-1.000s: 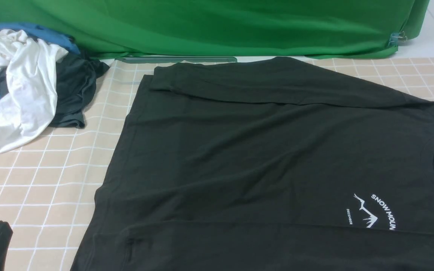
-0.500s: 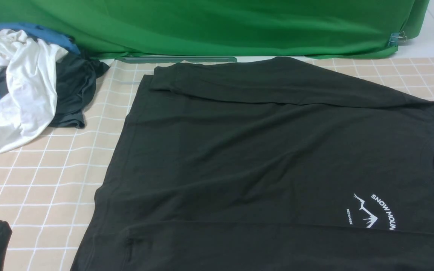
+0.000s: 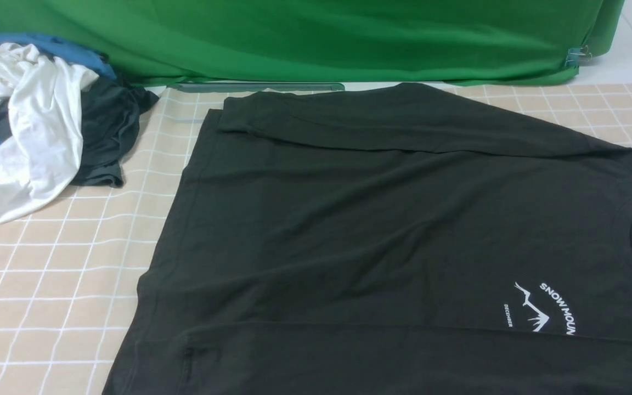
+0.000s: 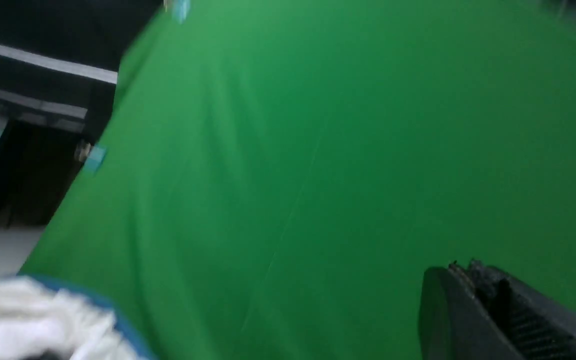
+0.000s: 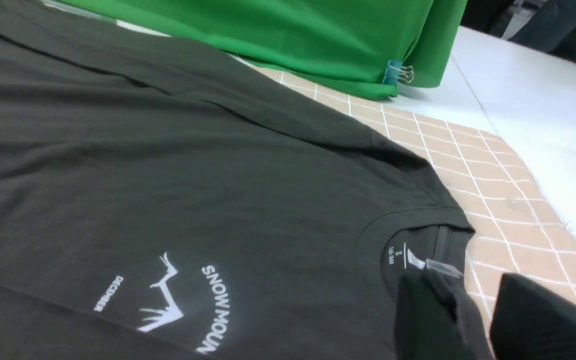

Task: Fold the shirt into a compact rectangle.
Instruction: 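Grasp the left edge of the dark T-shirt lying flat on the table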

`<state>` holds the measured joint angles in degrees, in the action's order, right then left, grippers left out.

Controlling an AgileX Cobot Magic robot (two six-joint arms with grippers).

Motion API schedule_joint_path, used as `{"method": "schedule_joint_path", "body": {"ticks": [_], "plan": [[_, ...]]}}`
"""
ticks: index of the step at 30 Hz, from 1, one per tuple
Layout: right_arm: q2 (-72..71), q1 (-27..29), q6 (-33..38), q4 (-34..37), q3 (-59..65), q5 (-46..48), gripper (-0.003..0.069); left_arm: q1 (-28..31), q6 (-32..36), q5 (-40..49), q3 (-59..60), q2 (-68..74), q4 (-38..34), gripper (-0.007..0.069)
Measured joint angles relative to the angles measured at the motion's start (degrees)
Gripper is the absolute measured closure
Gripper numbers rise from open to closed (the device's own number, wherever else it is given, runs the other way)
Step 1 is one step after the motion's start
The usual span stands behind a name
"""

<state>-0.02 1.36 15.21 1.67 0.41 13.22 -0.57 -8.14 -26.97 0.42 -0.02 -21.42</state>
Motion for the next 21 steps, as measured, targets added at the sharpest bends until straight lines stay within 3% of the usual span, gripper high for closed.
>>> {"method": "schedule_joint_path", "body": {"ticks": [6,9,11,13,14,15,17,21], "plan": [[0.0,0.0,-1.2,2.2,0.0,-1.7,0.0412,0.0,-11.0,-3.1,0.0,0.0,5.4,0.0602],[0.0,0.0,-11.8,12.2,0.0,-9.1,0.0412,0.0,-19.9,3.1,-2.7,0.7,9.4,0.0602],[0.0,0.0,-23.0,17.2,0.0,-15.5,0.0412,0.0,-22.1,17.3,-8.5,3.5,11.8,0.0602],[0.0,0.0,-31.1,19.6,0.0,-19.9,0.0412,0.0,-20.6,35.5,-16.4,8.9,13.9,0.0602],[0.0,0.0,-31.7,19.7,0.0,-20.2,0.0412,0.0,-19.7,37.1,-17.1,10.2,14.1,0.0602],[0.0,0.0,-34.8,20.4,0.0,-22.0,0.0412,0.0,-15.8,47.9,-21.8,14.4,14.7,0.0602],[0.0,0.0,-37.1,20.8,0.0,-23.2,0.0412,0.0,-8.5,61.2,-27.8,22.4,14.9,0.0602],[0.0,0.0,-38.7,21.0,0.0,-23.9,0.0412,0.0,1.9,74.7,-34.4,37.6,12.8,0.0602]]}}
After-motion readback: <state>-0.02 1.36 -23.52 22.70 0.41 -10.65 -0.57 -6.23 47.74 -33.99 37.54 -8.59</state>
